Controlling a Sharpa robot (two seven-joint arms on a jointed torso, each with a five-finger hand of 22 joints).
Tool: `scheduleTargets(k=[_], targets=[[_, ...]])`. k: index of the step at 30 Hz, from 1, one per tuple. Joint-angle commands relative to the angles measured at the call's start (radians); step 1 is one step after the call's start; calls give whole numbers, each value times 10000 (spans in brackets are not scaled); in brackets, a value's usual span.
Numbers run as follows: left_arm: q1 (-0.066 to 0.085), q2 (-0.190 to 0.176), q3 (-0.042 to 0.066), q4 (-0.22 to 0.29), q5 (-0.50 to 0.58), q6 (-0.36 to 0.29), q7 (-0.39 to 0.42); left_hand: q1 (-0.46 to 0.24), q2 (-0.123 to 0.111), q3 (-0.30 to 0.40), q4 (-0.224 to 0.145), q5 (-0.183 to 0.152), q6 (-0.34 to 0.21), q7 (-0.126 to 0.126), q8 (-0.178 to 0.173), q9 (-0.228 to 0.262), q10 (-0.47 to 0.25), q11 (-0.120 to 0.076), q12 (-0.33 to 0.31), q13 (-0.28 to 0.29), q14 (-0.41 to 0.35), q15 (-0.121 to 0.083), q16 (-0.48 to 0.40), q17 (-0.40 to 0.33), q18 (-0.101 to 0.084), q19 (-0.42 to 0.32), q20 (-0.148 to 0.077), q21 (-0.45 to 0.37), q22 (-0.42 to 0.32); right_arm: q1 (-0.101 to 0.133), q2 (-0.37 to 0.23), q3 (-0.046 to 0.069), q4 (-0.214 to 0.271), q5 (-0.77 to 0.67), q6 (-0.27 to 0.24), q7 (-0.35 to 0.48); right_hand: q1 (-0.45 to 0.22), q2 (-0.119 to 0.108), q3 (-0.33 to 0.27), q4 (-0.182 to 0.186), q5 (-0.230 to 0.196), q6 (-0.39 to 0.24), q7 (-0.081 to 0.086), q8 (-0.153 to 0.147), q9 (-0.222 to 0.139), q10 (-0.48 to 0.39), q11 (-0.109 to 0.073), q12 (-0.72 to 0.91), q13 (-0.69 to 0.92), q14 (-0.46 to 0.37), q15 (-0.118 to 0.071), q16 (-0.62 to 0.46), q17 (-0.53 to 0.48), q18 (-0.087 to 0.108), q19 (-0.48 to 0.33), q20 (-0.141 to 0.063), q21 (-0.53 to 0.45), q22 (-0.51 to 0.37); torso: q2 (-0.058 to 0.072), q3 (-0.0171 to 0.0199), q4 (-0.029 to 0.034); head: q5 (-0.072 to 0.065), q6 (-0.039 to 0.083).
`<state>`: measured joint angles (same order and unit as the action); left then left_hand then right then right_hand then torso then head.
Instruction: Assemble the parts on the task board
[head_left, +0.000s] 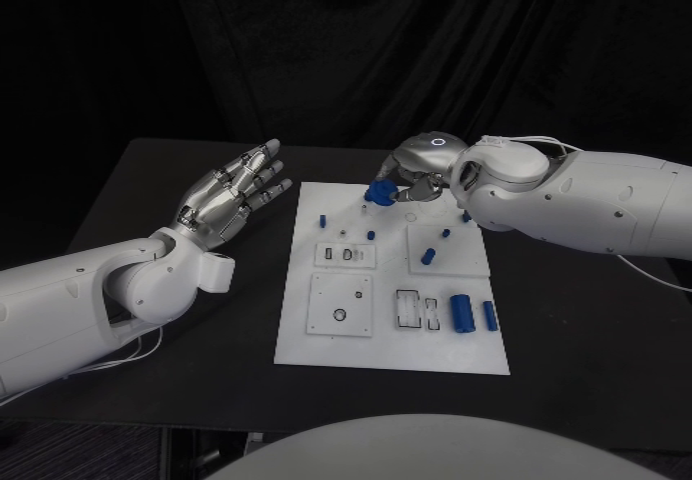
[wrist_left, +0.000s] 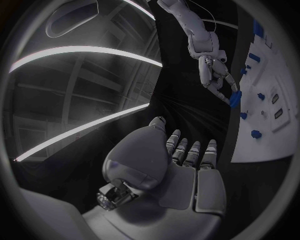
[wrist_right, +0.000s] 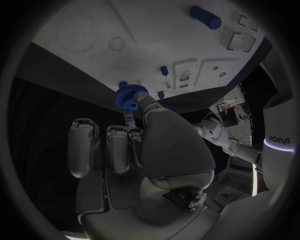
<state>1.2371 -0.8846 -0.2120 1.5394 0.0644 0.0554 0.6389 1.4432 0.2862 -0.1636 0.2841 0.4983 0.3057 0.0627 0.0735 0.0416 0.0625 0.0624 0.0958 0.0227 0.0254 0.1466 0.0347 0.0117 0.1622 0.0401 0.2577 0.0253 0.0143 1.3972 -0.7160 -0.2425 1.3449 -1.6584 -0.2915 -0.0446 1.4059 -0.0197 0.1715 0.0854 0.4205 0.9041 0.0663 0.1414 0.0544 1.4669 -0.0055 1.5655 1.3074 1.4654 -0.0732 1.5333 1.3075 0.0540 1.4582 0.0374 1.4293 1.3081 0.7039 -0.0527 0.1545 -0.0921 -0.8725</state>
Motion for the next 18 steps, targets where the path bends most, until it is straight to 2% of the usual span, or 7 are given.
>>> scheduleTargets(k=[1,5,13,18], targets=[[-10,51,10,-10,-10,176,65,110,-6,59,-5,66,45,45,58,8,-39,-6,43,14,4,73,43,12,178,-22,57,31,16,-78,215,3,-203,-91,165,151,-123,23,2,42,-46,23,-110,2568,4663,1039,-80,53,2634,813,-42,45,2158,-167,116,-5,63,1984,14,15,18,-15,-1],[-10,97,10,-48,-10,195,62,110,-6,59,-5,66,45,45,58,8,-39,-6,43,14,4,73,43,12,178,-22,57,31,16,-173,523,3,-472,-92,240,161,-129,13,23,51,-71,-49,-92,2521,4655,1039,-76,53,2634,802,-37,31,2139,-160,96,-4,36,1977,30,31,3,8,-1],[-10,134,10,-67,-10,217,50,116,-7,63,-5,68,35,45,56,6,-43,3,39,13,8,88,47,13,176,-18,63,33,17,-351,855,8,-819,-199,158,138,-106,-30,101,46,-59,-170,-38,2375,4606,1005,-54,36,2613,770,-9,-11,2089,-146,50,12,-27,1964,36,41,0,7,-1],[-10,145,10,-64,-10,233,31,120,-7,65,-4,69,42,45,59,6,-45,2,39,13,13,95,54,15,176,-17,65,34,18,-452,1012,10,-1011,-688,348,-16,-124,-61,147,66,-174,-170,-28,2268,4566,928,-30,-3,2567,741,15,-49,2043,-130,0,32,-94,1946,39,45,-18,33,-1]])
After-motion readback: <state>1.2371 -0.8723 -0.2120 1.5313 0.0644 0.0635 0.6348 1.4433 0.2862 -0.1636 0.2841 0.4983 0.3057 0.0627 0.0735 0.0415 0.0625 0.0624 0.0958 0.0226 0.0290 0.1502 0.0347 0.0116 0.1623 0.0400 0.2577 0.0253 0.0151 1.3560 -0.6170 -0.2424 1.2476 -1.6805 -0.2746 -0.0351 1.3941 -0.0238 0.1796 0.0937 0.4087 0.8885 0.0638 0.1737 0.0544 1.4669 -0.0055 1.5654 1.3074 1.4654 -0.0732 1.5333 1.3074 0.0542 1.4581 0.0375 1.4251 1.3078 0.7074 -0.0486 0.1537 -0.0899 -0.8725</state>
